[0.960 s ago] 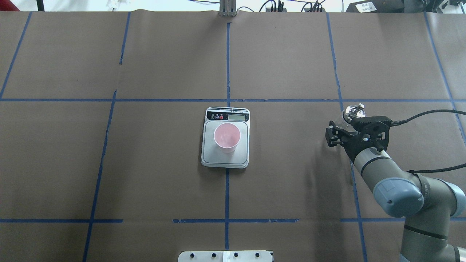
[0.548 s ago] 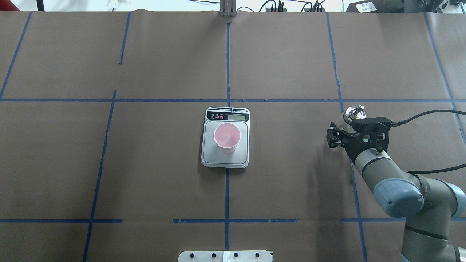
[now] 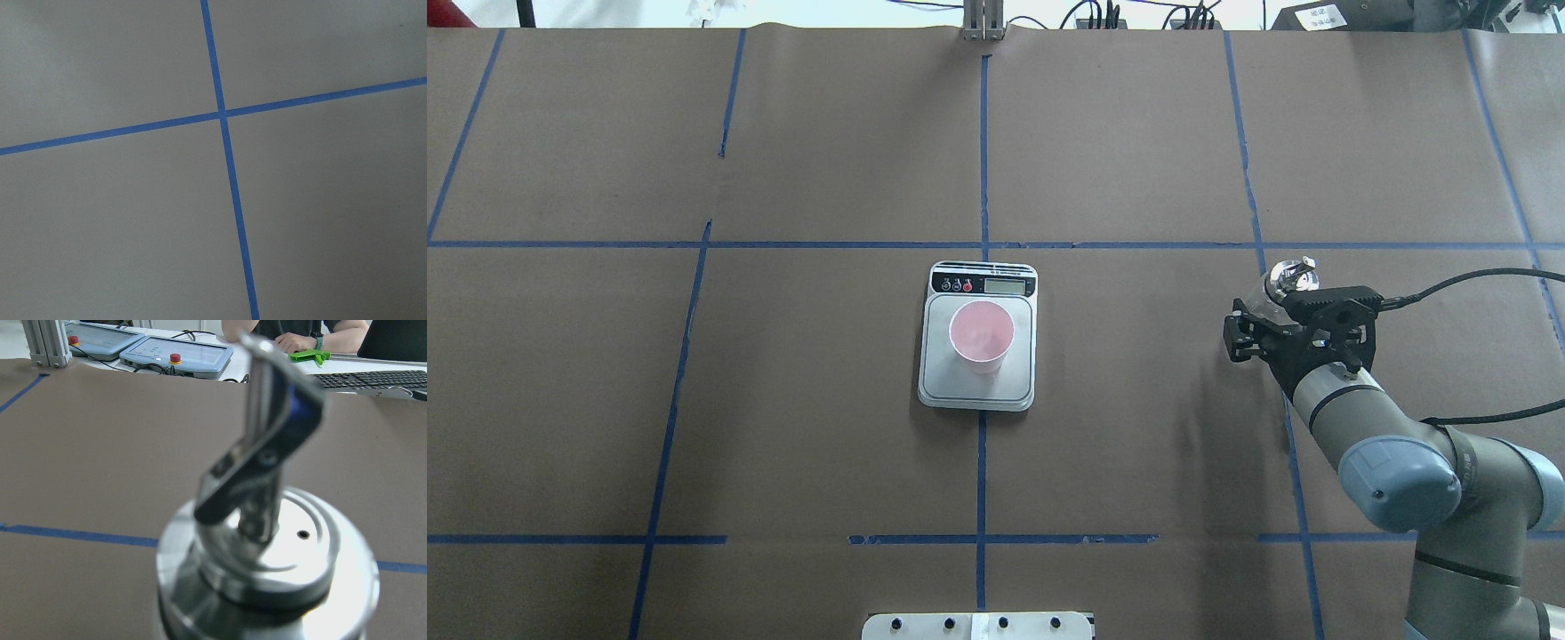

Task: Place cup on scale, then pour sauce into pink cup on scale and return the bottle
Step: 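Lower the bottle onto the table with the right gripper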

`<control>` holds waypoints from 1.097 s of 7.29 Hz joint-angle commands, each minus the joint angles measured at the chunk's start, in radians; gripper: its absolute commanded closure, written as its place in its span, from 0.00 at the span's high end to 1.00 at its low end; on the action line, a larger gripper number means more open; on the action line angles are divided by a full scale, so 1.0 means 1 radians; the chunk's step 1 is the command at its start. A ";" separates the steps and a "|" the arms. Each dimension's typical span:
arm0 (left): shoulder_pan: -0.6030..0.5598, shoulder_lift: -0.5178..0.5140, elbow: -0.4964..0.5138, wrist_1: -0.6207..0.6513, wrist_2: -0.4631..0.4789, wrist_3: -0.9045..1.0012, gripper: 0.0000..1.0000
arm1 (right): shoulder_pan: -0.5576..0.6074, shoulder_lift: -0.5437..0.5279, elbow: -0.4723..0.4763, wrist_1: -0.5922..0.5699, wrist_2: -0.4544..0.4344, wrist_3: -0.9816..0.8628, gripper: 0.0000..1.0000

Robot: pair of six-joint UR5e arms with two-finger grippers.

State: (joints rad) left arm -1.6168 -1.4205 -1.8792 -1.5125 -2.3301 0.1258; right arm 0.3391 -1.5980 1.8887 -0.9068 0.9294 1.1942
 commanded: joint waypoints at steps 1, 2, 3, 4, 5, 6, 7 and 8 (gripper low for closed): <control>0.000 0.000 -0.001 0.000 0.000 0.000 1.00 | 0.000 0.001 0.000 0.000 0.000 0.008 0.77; 0.000 0.000 -0.002 -0.002 0.000 0.000 1.00 | 0.000 0.001 0.001 0.002 -0.001 0.013 0.80; 0.000 0.000 -0.002 -0.002 0.000 0.000 1.00 | 0.000 0.001 0.003 0.002 -0.001 0.015 1.00; 0.000 0.000 -0.003 -0.002 0.000 0.000 1.00 | 0.000 0.000 0.004 0.002 -0.001 0.016 1.00; 0.000 0.000 -0.003 -0.002 0.000 0.000 1.00 | 0.000 0.000 0.004 0.002 -0.003 0.015 1.00; 0.000 0.000 -0.005 0.000 0.000 0.000 1.00 | 0.000 0.000 0.003 0.002 -0.004 0.016 1.00; 0.000 0.000 -0.005 0.000 0.000 -0.002 1.00 | 0.000 -0.002 0.006 0.002 -0.006 0.016 1.00; 0.000 0.000 -0.005 0.000 0.000 0.000 1.00 | 0.000 -0.008 0.010 0.003 -0.010 0.019 1.00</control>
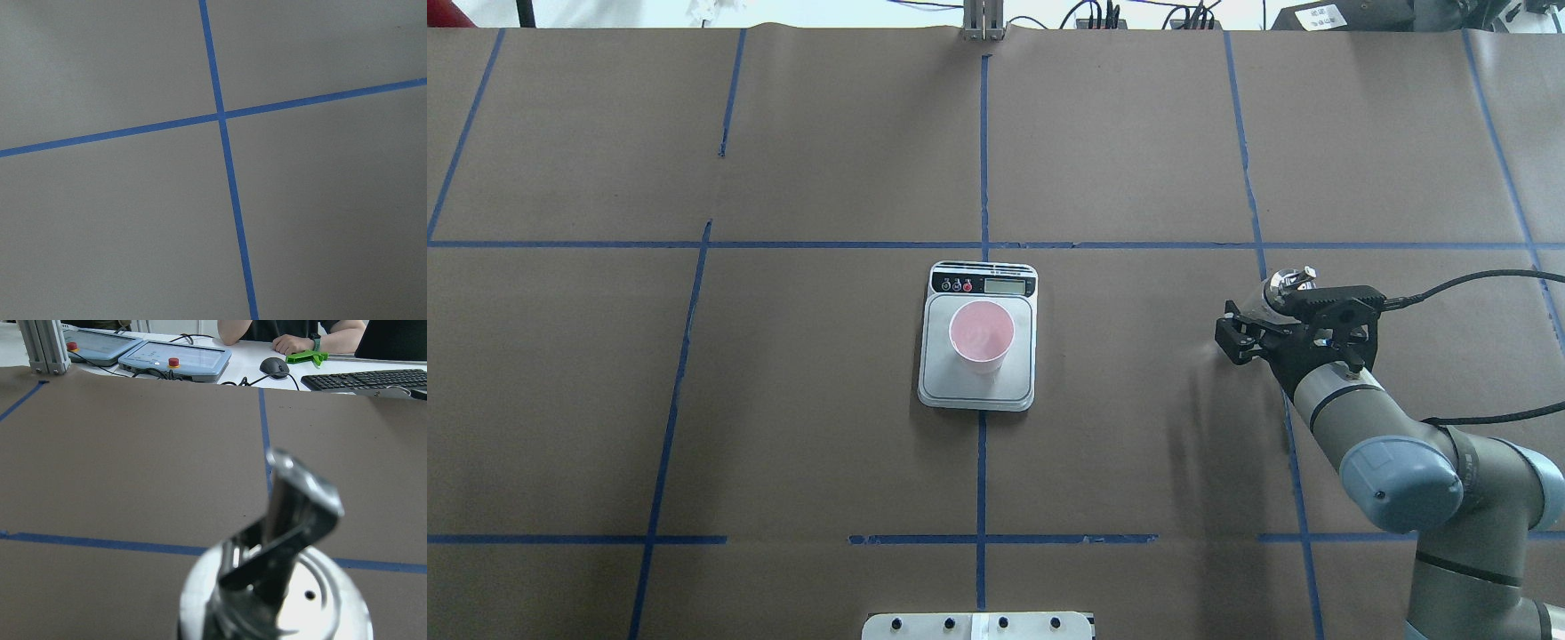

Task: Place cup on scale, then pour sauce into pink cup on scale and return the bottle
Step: 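Lower the bottle onto the table with the right gripper, then open the right gripper and withdraw it from the bottle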

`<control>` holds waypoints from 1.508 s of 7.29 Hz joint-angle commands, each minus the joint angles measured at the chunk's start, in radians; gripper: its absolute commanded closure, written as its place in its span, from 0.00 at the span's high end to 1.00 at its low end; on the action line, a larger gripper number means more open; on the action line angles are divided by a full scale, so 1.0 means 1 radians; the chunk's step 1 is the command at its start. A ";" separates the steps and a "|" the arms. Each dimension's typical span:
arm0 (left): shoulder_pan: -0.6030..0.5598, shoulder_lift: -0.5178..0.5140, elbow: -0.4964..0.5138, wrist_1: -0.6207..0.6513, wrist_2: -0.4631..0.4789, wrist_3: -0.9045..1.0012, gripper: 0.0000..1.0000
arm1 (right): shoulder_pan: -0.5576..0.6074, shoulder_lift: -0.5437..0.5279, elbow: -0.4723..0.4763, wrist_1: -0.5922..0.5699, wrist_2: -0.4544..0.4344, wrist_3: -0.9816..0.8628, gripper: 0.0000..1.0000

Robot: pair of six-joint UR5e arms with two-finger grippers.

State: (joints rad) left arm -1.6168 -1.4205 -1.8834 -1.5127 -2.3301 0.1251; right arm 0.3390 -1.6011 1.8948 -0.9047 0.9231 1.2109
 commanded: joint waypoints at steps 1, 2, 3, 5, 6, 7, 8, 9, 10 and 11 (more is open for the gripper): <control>0.000 0.000 0.000 0.000 0.000 0.001 1.00 | -0.009 -0.019 0.004 0.010 -0.010 0.007 1.00; 0.000 0.000 0.000 0.000 0.000 0.001 1.00 | -0.029 -0.045 0.007 0.018 -0.032 0.022 1.00; 0.000 0.000 -0.002 0.000 0.000 0.001 1.00 | -0.067 -0.072 0.009 0.053 -0.061 0.035 1.00; 0.000 0.000 0.001 0.000 0.000 0.001 1.00 | -0.126 -0.079 0.053 0.063 -0.096 0.039 1.00; 0.000 0.000 0.000 0.000 0.000 0.001 1.00 | -0.135 -0.080 0.058 0.063 -0.098 0.039 1.00; 0.000 0.000 0.001 0.000 0.000 0.001 1.00 | -0.137 -0.120 0.067 0.064 -0.087 0.039 1.00; 0.000 0.000 0.003 0.000 0.000 0.001 1.00 | -0.134 -0.176 0.111 0.069 -0.060 0.023 1.00; 0.000 0.000 0.001 0.000 0.000 0.001 1.00 | -0.126 -0.222 0.130 0.072 0.007 0.016 1.00; 0.000 0.000 0.003 0.000 0.000 0.001 1.00 | -0.051 -0.227 0.107 0.120 0.079 -0.101 1.00; 0.000 0.000 0.001 0.000 0.000 0.001 1.00 | 0.057 -0.233 0.051 0.189 0.188 -0.207 1.00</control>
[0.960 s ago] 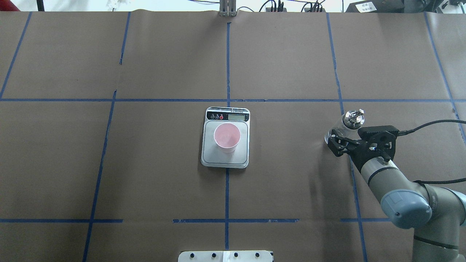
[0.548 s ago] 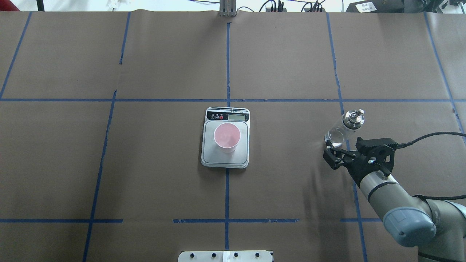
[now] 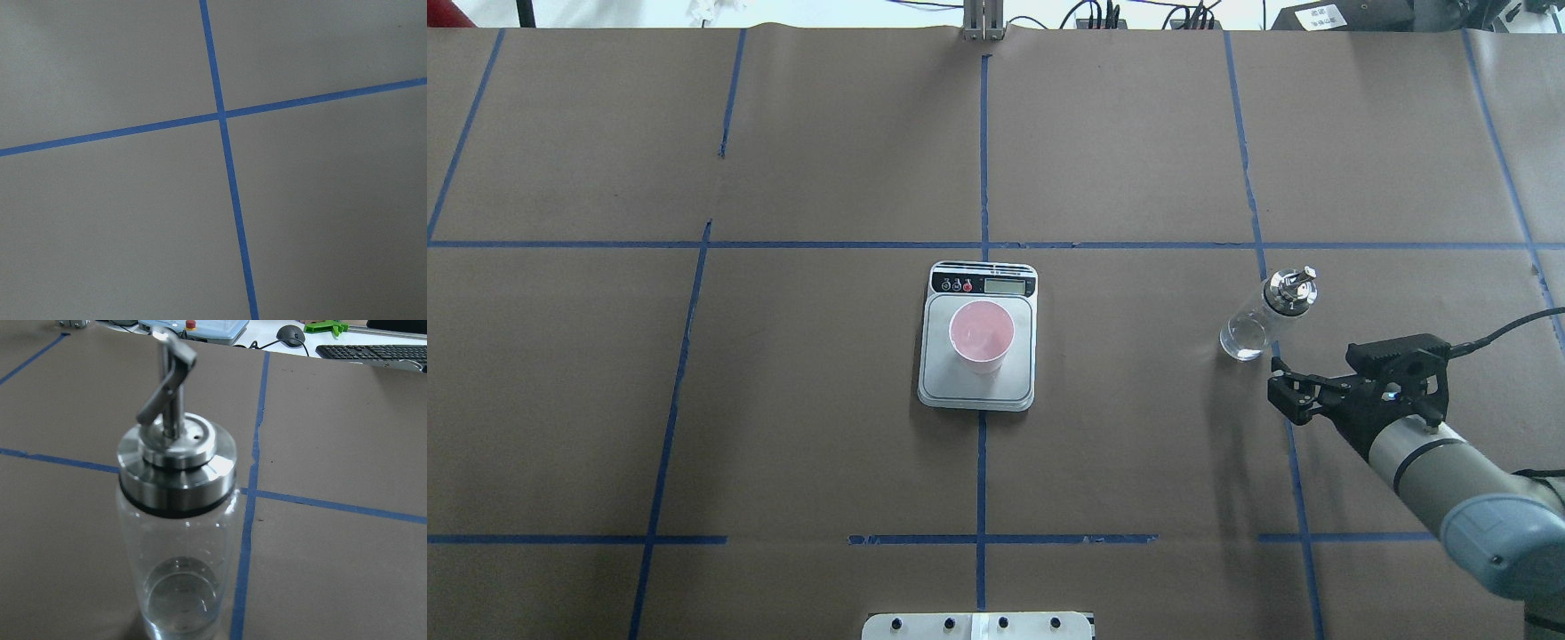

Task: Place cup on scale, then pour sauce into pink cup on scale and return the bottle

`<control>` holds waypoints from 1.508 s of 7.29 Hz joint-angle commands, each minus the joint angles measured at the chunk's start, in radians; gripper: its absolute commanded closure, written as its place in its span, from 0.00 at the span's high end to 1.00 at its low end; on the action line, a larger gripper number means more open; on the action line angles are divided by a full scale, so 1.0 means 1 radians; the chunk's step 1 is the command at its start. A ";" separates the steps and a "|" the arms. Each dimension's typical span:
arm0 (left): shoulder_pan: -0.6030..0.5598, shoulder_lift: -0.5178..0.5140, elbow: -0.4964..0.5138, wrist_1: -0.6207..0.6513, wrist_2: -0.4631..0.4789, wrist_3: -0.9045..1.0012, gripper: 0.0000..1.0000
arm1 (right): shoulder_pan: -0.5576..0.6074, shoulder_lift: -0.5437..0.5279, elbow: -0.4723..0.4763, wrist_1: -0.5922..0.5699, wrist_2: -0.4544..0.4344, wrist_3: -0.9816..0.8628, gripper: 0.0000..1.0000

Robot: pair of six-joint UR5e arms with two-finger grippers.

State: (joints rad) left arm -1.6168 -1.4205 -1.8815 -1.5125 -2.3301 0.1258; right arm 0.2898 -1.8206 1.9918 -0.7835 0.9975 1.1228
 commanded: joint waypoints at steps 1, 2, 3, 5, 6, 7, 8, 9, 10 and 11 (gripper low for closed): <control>0.000 0.000 -0.002 0.000 -0.002 0.000 1.00 | 0.214 -0.016 -0.123 0.148 0.233 -0.183 1.00; 0.000 0.000 -0.002 0.000 -0.002 0.000 1.00 | 0.362 -0.017 -0.186 0.244 0.401 -0.325 1.00; 0.000 0.000 -0.002 0.000 -0.002 0.000 1.00 | 0.525 -0.019 -0.209 0.254 0.607 -0.430 1.00; 0.002 0.000 -0.005 0.000 -0.002 0.000 1.00 | 0.935 -0.005 -0.267 0.189 1.071 -0.698 1.00; 0.002 0.000 -0.005 0.000 -0.002 0.000 1.00 | 1.098 -0.005 -0.260 0.070 1.206 -0.819 1.00; 0.002 0.000 -0.004 0.000 -0.002 0.000 1.00 | 1.226 0.065 -0.257 -0.138 1.353 -0.969 1.00; 0.002 0.000 -0.004 0.000 -0.002 0.000 1.00 | 1.306 0.140 -0.239 -0.371 1.410 -1.092 1.00; 0.002 0.000 -0.004 0.000 -0.002 0.000 1.00 | 1.312 0.200 -0.214 -0.592 1.422 -1.121 1.00; 0.002 0.000 -0.002 0.000 -0.002 0.002 1.00 | 1.333 0.284 -0.211 -0.848 1.411 -1.121 1.00; 0.002 0.000 0.001 0.000 -0.002 0.002 1.00 | 1.335 0.211 -0.208 -0.900 1.406 -1.115 1.00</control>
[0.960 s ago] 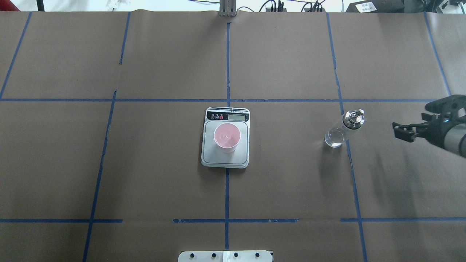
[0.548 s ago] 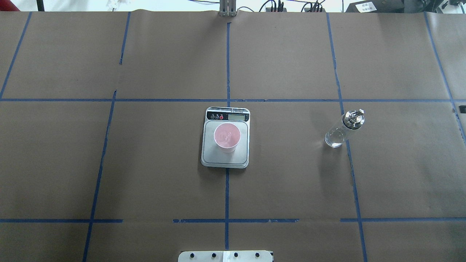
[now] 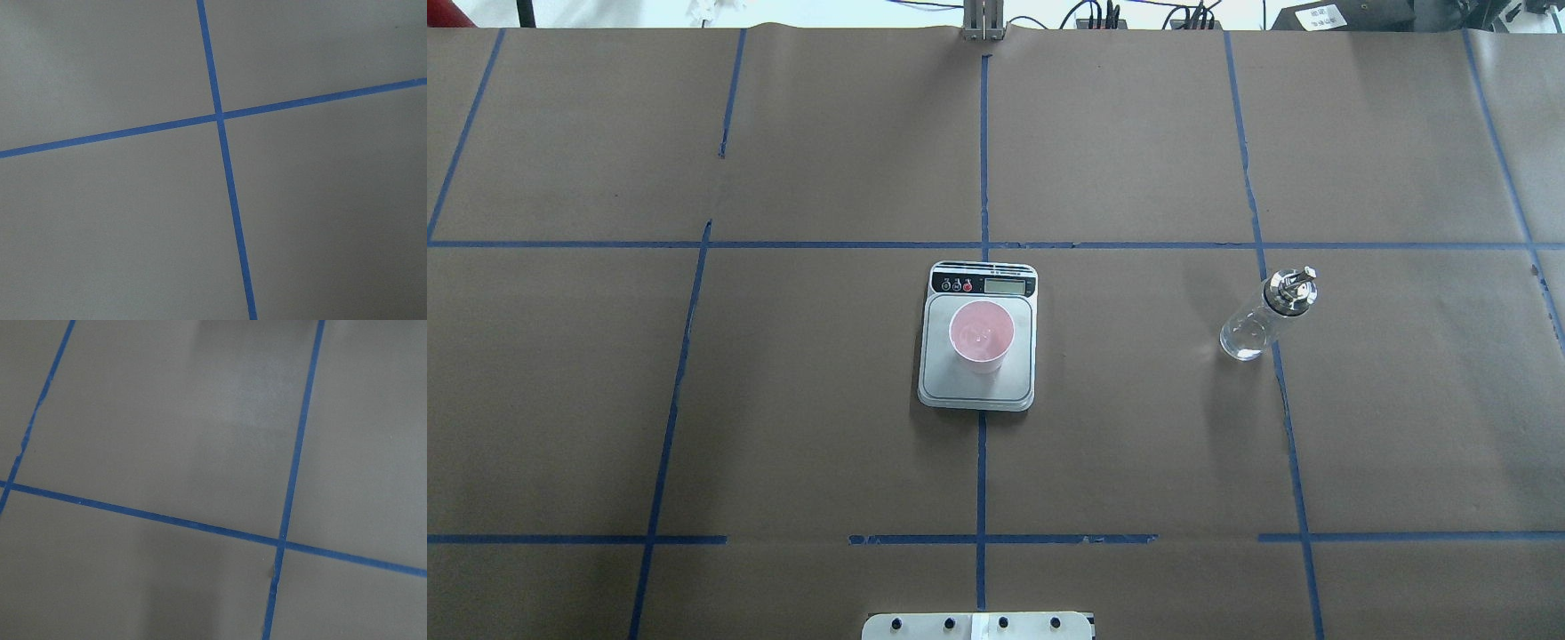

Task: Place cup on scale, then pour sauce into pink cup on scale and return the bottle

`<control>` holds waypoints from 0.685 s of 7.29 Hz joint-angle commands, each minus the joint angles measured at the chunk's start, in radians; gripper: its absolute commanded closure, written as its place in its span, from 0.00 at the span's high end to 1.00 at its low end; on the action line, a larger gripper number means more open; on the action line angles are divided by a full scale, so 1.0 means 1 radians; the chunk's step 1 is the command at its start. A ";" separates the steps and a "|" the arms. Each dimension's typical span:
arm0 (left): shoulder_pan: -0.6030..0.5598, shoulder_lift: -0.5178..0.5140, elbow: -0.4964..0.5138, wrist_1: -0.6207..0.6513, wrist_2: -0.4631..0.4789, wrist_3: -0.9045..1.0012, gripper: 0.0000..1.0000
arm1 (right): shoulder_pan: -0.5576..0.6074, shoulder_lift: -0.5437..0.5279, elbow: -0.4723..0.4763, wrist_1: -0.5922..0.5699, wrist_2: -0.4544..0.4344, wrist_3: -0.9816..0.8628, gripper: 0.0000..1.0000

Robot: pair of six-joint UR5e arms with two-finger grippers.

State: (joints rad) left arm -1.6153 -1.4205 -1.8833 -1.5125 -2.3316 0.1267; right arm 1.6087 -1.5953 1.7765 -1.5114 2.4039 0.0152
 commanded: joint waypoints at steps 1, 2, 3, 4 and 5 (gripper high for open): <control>0.000 0.000 0.004 0.000 0.000 0.001 1.00 | 0.016 -0.056 0.006 -0.173 0.000 -0.008 1.00; 0.000 0.000 0.006 0.002 0.000 -0.001 1.00 | 0.014 -0.081 0.003 -0.171 -0.003 -0.017 1.00; 0.000 0.000 0.006 0.000 0.000 0.001 1.00 | 0.014 -0.095 0.004 -0.150 -0.015 -0.012 1.00; 0.000 0.000 0.006 0.000 0.000 0.001 1.00 | 0.014 -0.104 -0.002 -0.145 -0.014 -0.017 1.00; 0.000 0.000 0.006 0.000 0.000 0.001 1.00 | 0.014 -0.104 -0.002 -0.081 -0.025 -0.046 1.00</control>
State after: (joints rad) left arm -1.6153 -1.4205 -1.8777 -1.5124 -2.3316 0.1272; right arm 1.6230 -1.6932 1.7768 -1.6436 2.3883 -0.0078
